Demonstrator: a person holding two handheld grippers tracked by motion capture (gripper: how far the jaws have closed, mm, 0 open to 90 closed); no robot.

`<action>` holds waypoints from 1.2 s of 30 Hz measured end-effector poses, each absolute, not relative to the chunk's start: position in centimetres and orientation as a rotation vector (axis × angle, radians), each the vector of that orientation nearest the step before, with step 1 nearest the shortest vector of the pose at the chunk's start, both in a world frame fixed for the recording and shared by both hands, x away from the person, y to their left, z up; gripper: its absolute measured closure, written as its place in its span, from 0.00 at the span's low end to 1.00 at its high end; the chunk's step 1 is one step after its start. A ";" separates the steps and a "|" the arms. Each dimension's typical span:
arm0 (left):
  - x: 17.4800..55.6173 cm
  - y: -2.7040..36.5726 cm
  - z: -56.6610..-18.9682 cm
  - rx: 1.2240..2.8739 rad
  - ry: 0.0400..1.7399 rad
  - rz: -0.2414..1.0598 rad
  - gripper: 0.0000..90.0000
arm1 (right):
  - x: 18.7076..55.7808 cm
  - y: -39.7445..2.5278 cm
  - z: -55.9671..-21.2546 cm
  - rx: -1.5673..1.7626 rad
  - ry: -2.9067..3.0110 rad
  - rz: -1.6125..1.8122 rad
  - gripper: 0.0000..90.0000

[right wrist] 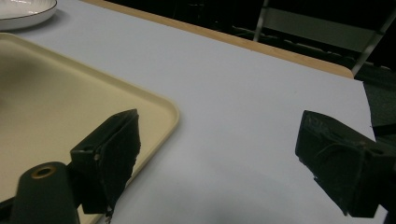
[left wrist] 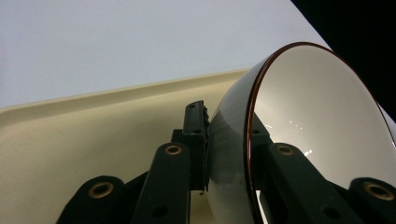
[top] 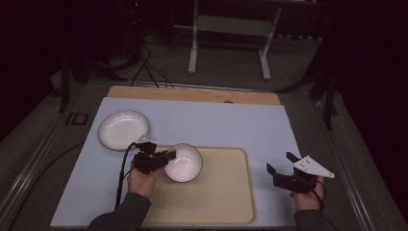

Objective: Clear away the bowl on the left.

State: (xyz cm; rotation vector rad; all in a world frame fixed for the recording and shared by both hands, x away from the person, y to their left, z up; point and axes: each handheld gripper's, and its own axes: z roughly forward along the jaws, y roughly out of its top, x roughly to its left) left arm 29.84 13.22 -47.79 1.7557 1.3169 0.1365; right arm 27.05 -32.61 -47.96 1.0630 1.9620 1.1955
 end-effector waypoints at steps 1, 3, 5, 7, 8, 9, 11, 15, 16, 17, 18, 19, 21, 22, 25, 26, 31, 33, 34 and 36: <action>29.8 13.1 -47.8 1.762 1.317 0.134 0.87 | 27.1 -32.6 -48.0 1.063 1.962 1.195 0.15; 29.9 12.9 -48.0 1.775 1.314 0.134 0.87 | 27.1 -32.6 -48.0 1.062 1.962 1.195 0.15; 29.9 12.7 -48.3 1.786 1.317 0.130 0.87 | 27.1 -32.6 -47.9 1.061 1.961 1.196 0.15; 29.9 12.6 -48.4 1.794 1.314 0.130 0.87 | 27.1 -32.7 -47.9 1.063 1.961 1.196 0.15; 29.9 12.5 -48.5 1.797 1.314 0.128 0.87 | 27.1 -32.7 -47.9 1.064 1.960 1.196 0.15; 29.9 12.5 -48.5 1.801 1.314 0.127 0.87 | 27.1 -32.7 -47.9 1.063 1.960 1.198 0.15; 29.9 12.4 -48.7 1.804 1.315 0.122 0.87 | 27.1 -32.7 -47.9 1.064 1.959 1.198 0.15; 30.0 12.3 -49.1 1.816 1.316 0.116 0.87 | 27.0 -32.7 -47.9 1.061 1.959 1.198 0.15; 30.0 12.2 -49.2 1.822 1.316 0.112 0.87 | 27.0 -32.7 -47.9 1.061 1.959 1.199 0.15; 30.0 12.1 -49.3 1.825 1.315 0.112 0.87 | 27.0 -32.7 -47.9 1.062 1.958 1.199 0.15; 30.0 12.0 -49.4 1.826 1.314 0.110 0.87 | 27.0 -32.6 -47.9 1.062 1.958 1.199 0.15; 30.0 12.0 -49.5 1.831 1.316 0.106 0.87 | 27.0 -32.6 -47.9 1.060 1.959 1.197 0.15; 30.0 11.8 -49.7 1.837 1.319 0.101 0.87 | 27.0 -32.6 -47.9 1.060 1.960 1.196 0.15; 30.1 11.8 -49.8 1.838 1.320 0.094 0.87 | 27.0 -32.6 -47.9 1.059 1.961 1.196 0.15; 30.1 11.6 -50.0 1.852 1.320 0.084 0.86 | 27.1 -32.6 -47.9 1.059 1.962 1.194 0.15; 30.1 11.5 -50.1 1.856 1.323 0.080 0.86 | 27.1 -32.6 -47.9 1.060 1.962 1.195 0.15; 30.0 11.0 -50.4 1.895 1.324 0.096 0.86 | 27.1 -32.6 -47.9 1.059 1.961 1.196 0.15; 30.0 10.9 -50.4 1.894 1.324 0.091 0.86 | 27.1 -32.6 -47.9 1.059 1.961 1.197 0.15; 30.0 10.9 -50.4 1.898 1.327 0.095 0.86 | 27.1 -32.6 -47.9 1.059 1.962 1.196 0.15; 30.1 11.0 -50.6 1.904 1.341 0.094 0.87 | 27.1 -32.6 -47.9 1.058 1.964 1.193 0.15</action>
